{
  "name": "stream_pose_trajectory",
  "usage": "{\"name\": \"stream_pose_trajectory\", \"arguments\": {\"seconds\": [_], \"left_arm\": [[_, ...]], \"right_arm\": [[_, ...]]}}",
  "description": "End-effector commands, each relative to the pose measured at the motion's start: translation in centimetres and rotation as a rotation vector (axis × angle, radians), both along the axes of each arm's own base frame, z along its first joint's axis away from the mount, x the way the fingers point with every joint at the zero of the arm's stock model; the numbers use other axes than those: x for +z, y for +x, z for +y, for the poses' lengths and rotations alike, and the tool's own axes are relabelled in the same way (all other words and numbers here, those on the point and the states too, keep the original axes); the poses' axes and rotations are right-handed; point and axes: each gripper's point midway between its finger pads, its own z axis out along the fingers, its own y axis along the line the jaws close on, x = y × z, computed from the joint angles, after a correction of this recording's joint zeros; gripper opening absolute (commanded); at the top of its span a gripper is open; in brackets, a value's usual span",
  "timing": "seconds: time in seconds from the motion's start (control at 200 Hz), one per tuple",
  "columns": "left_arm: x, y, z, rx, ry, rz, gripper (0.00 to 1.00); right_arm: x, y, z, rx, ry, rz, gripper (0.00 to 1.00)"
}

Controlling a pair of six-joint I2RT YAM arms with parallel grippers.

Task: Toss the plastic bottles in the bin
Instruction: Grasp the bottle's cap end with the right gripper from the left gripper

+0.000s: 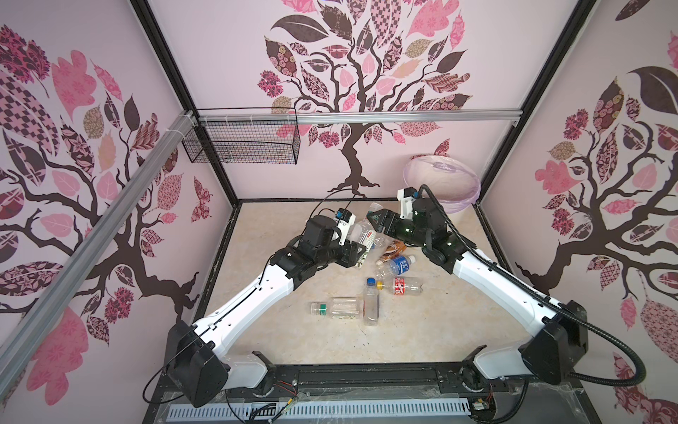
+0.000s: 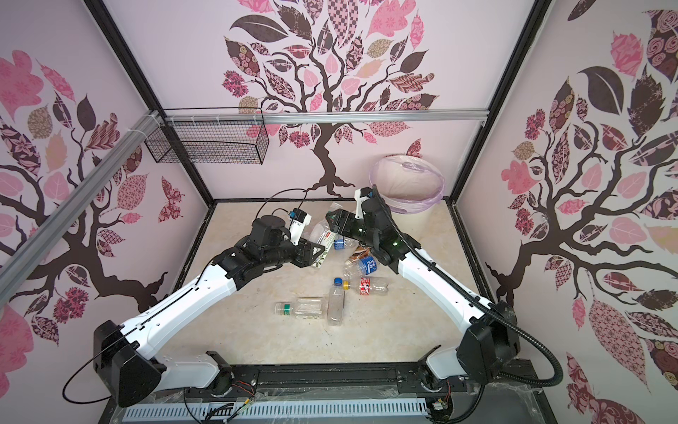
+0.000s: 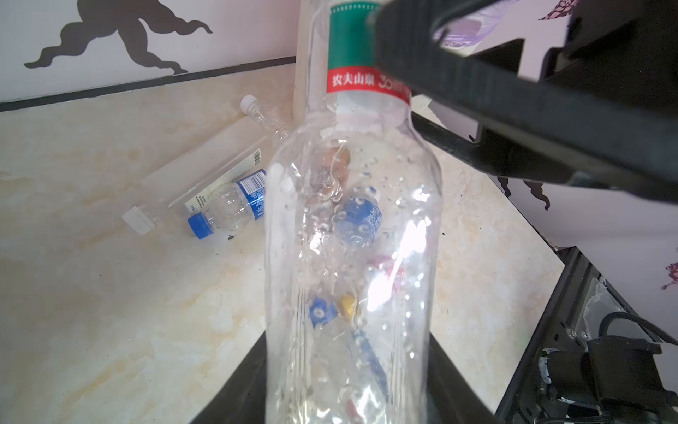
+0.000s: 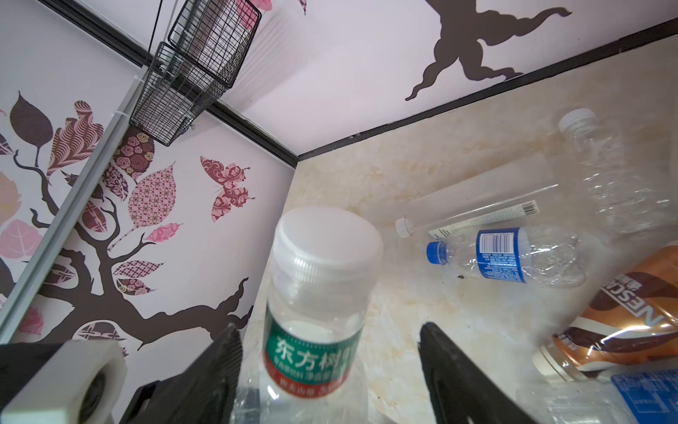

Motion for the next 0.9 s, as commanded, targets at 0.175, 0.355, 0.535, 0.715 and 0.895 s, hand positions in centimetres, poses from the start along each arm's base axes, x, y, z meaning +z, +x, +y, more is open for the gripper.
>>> {"name": "stream_pose_trajectory", "arguments": {"seconds": [0.175,0.355,0.535,0.715,0.895], "left_arm": [[0.1,-0.3,-0.3,-0.012,-0.026,-0.013,0.53],[-0.4,-0.1,-0.2,-0.006,-0.008,-0.009,0.53],[-0.7,0.2,0.0,0.009,0.006,-0.007,0.57],[-0.3,0.5,0.8,0.057,0.01,-0.032,0.73],[1.8,1.1,1.1,0.093,-0.019,-0.061,0.92]], "right_arm": [[2.0,2.5,2.1,0.019,0.038,-0.045,0.63],[2.1,2.9,2.1,0.013,0.035,-0.051,0.46],[2.2,3.1,2.1,0.01,0.023,-0.062,0.31],[3.2,3.1,1.2,-0.013,-0.03,-0.105,0.24],[6.6,3.5,-1.2,-0.08,-0.145,-0.211,0.23]]}}
